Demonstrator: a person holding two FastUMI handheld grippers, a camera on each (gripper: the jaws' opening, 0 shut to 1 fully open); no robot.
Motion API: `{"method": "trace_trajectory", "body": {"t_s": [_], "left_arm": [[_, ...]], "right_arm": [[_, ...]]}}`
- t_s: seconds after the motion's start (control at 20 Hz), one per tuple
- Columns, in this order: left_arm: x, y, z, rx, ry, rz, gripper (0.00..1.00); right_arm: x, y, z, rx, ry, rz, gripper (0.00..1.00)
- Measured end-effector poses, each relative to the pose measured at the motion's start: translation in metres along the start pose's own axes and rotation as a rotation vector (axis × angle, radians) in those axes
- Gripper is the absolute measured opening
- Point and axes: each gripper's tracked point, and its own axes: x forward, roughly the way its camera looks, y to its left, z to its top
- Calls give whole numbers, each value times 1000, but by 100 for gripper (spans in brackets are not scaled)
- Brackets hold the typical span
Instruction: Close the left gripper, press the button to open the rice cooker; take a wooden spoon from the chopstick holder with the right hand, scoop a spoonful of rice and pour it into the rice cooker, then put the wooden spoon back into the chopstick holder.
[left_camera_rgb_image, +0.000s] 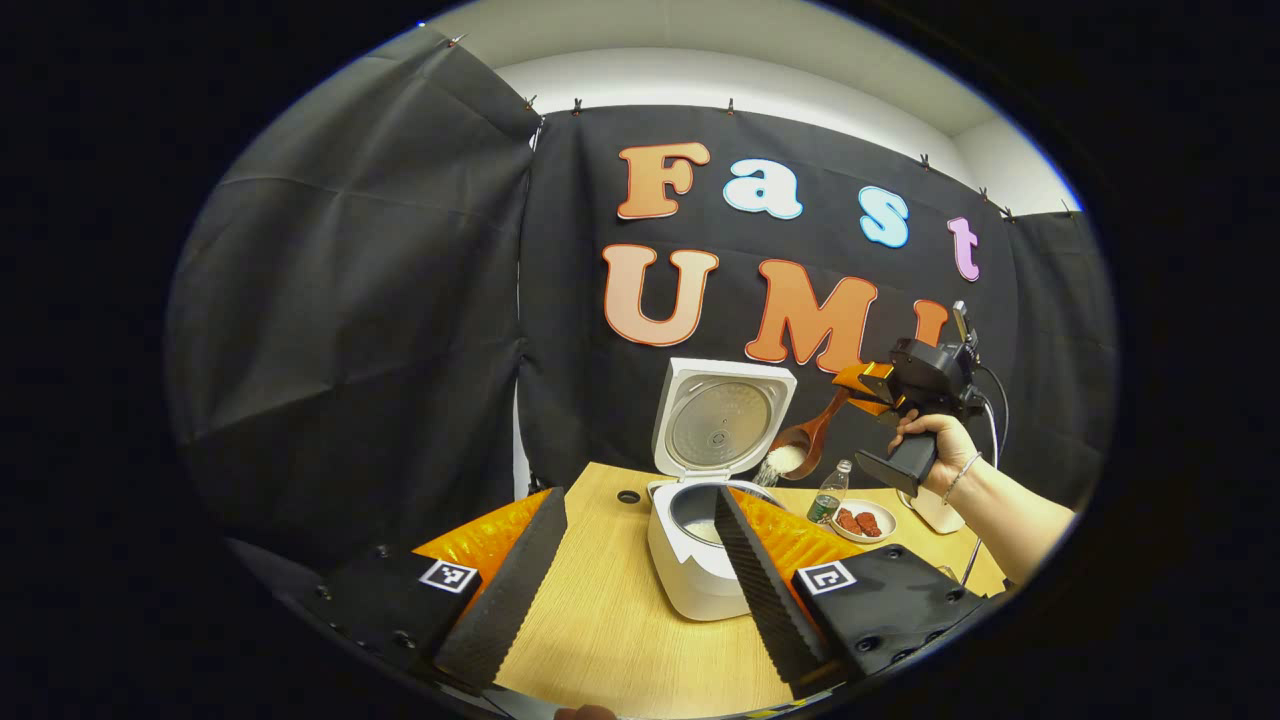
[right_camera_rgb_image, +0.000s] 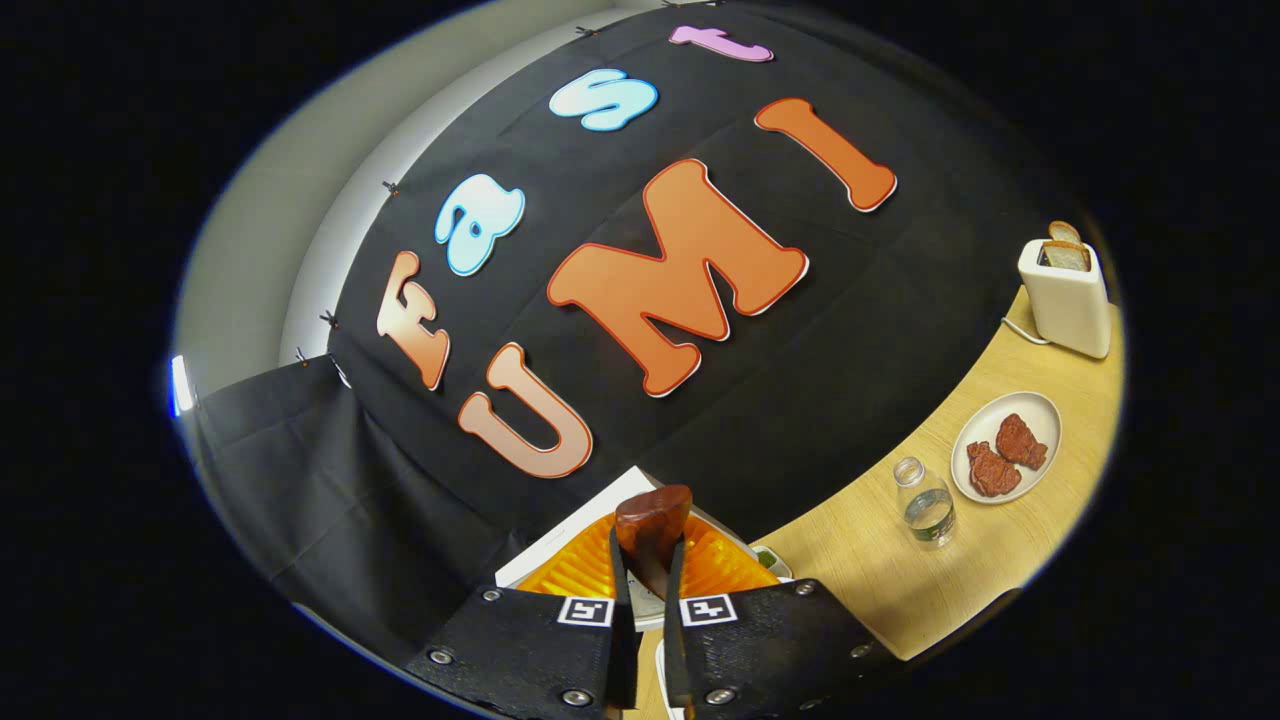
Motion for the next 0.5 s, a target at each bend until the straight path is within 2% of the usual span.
{"method": "trace_trajectory", "body": {"t_s": [0.5], "left_arm": [[4, 4, -5, -3, 13, 6, 100]], "right_arm": [[3, 15, -2, -150, -8, 43, 10]]}}
